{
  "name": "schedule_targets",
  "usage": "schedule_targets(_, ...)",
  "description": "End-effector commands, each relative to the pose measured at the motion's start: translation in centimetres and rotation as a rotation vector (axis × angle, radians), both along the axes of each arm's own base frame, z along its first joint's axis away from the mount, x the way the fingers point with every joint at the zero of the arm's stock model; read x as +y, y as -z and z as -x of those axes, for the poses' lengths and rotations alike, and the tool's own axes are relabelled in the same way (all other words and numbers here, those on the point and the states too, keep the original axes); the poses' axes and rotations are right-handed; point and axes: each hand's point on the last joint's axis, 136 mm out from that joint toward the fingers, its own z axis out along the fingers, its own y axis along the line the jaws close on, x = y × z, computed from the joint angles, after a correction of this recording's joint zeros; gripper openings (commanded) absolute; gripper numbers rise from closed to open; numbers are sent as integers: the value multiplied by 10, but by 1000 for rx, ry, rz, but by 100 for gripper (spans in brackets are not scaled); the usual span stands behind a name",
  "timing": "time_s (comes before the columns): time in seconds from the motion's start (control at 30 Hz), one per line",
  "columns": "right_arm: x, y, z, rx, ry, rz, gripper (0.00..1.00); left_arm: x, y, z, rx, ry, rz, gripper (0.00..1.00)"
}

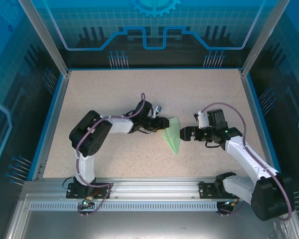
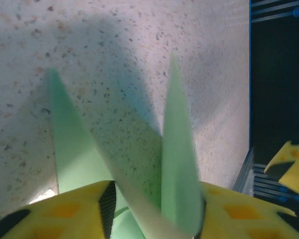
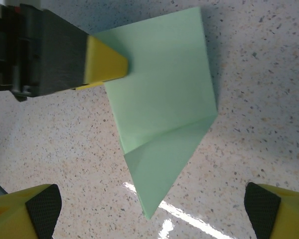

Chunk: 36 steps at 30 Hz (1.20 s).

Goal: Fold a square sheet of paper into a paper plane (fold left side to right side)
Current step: Fold the wing for the fifth time at the center of the table.

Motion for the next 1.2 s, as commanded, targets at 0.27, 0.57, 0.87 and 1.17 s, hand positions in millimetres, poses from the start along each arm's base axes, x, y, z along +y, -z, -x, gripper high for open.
schedule_targets(0.27, 19, 0, -41, -41, -87, -183, 77, 22, -36, 8, -156, 71, 127, 3)
schedule_targets(0.57, 51, 10, -65, -29, -278, -422, 76, 41, -59, 34, -234, 212, 248, 0)
schedule_targets(0.87, 77, 20, -65, 23, -388, -512, 67, 43, -53, 40, -224, 241, 236, 0)
schedule_targets(1.17, 88, 23, -60, 57, -418, -510, 33, 44, -48, 39, -210, 243, 220, 2)
